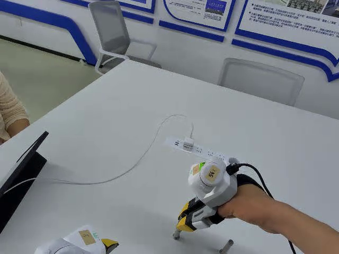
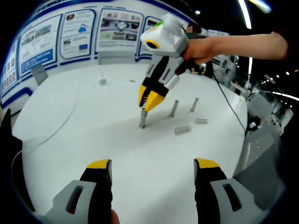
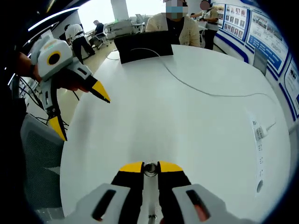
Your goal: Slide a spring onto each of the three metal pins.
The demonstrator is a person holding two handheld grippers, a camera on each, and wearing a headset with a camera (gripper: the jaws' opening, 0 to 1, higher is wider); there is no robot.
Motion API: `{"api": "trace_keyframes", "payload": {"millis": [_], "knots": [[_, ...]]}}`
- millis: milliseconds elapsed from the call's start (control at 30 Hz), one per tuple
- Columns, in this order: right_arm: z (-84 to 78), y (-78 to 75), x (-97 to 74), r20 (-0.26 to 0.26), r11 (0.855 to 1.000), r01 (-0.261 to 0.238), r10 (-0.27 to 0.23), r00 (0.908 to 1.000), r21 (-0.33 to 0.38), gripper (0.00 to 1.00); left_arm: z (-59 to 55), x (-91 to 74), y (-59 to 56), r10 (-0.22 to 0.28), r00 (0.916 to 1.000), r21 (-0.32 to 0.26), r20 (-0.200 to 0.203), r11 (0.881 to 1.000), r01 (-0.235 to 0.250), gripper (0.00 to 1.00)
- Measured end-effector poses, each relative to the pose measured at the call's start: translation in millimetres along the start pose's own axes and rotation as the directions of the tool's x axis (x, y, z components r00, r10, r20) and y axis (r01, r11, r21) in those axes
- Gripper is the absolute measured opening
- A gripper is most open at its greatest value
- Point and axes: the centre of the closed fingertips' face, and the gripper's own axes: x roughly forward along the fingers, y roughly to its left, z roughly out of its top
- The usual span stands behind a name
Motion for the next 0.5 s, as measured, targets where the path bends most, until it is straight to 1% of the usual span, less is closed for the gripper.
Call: {"api": "trace_keyframes", "payload": {"millis": [200, 500], "knots": [[-1.6, 0.3, 2.6, -0.009, 1.000, -0.003, 0.003, 1.0000, -0.010, 0.13, 0.2, -0.5, -0.3, 0.001, 1.0000, -0.001, 0.000, 1.000, -0.001, 0.73], [-3.4, 1.1, 7.4, -0.016, 1.000, -0.008, 0.008, 0.9998, -0.014, 0.13, -0.1, 0.0, -3.7, -0.007, 1.0000, 0.002, -0.003, 1.000, 0.007, 0.73]]}}
